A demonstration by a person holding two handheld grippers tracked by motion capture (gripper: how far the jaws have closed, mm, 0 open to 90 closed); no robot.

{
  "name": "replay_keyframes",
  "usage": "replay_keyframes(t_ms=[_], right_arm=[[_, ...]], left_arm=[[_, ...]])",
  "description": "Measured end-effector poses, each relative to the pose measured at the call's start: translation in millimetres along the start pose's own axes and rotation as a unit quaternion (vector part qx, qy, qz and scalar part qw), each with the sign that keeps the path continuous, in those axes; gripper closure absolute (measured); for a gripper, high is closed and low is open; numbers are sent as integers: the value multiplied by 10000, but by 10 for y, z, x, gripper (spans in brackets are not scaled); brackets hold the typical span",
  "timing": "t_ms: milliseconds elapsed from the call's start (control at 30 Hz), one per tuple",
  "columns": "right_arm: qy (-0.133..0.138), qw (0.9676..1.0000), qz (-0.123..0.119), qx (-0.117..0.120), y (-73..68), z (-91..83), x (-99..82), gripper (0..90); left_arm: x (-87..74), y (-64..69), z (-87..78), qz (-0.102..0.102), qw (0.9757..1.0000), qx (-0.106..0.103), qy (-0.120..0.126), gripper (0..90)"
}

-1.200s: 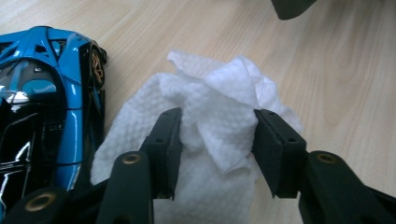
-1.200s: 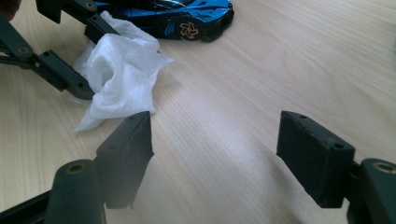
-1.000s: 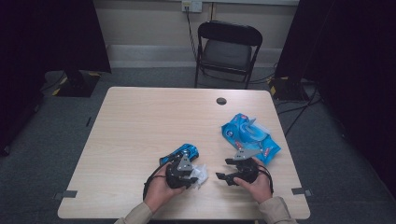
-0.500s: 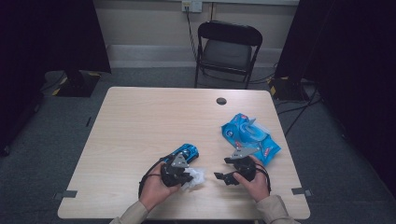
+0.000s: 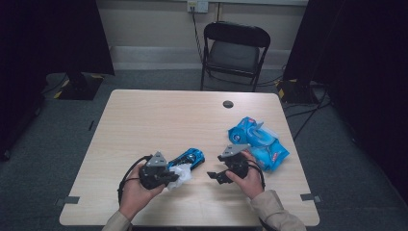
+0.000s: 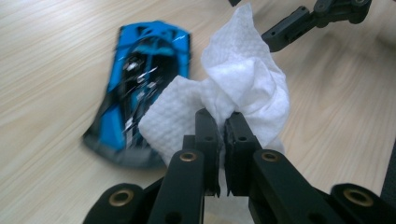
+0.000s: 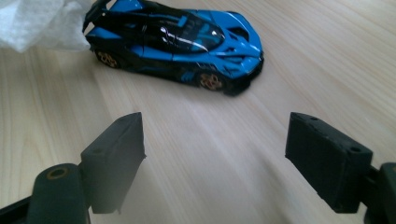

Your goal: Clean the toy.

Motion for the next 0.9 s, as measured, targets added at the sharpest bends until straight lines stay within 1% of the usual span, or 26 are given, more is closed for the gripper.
replay_keyframes(t_ms=[33, 67, 133, 167, 200, 233, 267, 300, 333, 367, 400, 467, 500, 533, 600, 667, 733, 800, 833, 900], right_arm=[[0, 10000, 0, 0, 0, 0, 0, 187], [-25, 10000, -71, 44, -51, 73, 67, 182], [-30, 9999, -148, 36, -92, 124, 126, 181], [-30, 9999, -148, 36, -92, 124, 126, 181], [-24, 9997, -240, 67, -139, 185, 205, 181], [-24, 9997, -243, 75, -152, 204, 230, 181], [-24, 9997, -243, 75, -152, 204, 230, 181], [-33, 9996, -251, 112, -173, 237, 270, 179], [-41, 9995, -297, 92, -192, 293, 330, 177], [-52, 9995, -308, 103, -202, 315, 349, 177], [-60, 9994, -310, 134, -220, 344, 374, 177], [-63, 9994, -295, 173, -260, 405, 421, 177], [-74, 9993, -306, 211, -284, 436, 440, 177], [-89, 9992, -312, 214, -309, 470, 457, 177], [-124, 9989, -402, 210, -349, 541, 487, 169], [-152, 9988, -407, 217, -367, 574, 498, 165], [-170, 9989, -405, 191, -399, 649, 529, 163], [-180, 9988, -408, 182, -402, 659, 530, 163], [-260, 9985, -446, 196, -416, 681, 511, 161], [-298, 9983, -470, 180, -413, 693, 497, 156]], left_arm=[[0, 0, 0, 0, 10000, 0, 0, 859], [-46, -20, -40, -52, 10000, 49, -21, 860], [-137, -55, -128, -166, 9998, 132, -55, 860], [-137, -55, -128, -166, 9998, 132, -55, 860], [-197, -79, -186, -207, 9996, 176, -72, 859], [-197, -79, -186, -207, 9996, 176, -72, 860], [-237, -87, -215, -267, 9994, 197, -92, 860], [-272, -100, -235, -303, 9992, 219, -108, 859], [-339, -130, -263, -377, 9988, 283, -123, 860], [-378, -143, -274, -444, 9984, 301, -151, 859], [-416, -163, -286, -453, 9982, 328, -192, 860], [-477, -190, -301, -538, 9976, 358, -236, 860], [-499, -202, -307, -580, 9972, 394, -240, 859], [-518, -207, -311, -618, 9971, 377, -250, 860], [-548, -223, -315, -638, 9968, 398, -277, 860], [-560, -229, -315, -660, 9966, 392, -291, 859], [-595, -252, -313, -713, 9961, 423, -308, 859], [-606, -259, -311, -714, 9960, 425, -315, 859], [-618, -263, -305, -738, 9958, 426, -326, 859], [-622, -267, -302, -739, 9958, 411, -342, 859]])
Point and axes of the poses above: each handheld gripper's, and its own axes: z roughly forward along the jaws, x roughly out of its top, y roughly to its right, the point moved 8 cm from there along z, roughly forward along the jaws, and after that the axes turned 15 degrees about z, right-handed, at the moved point
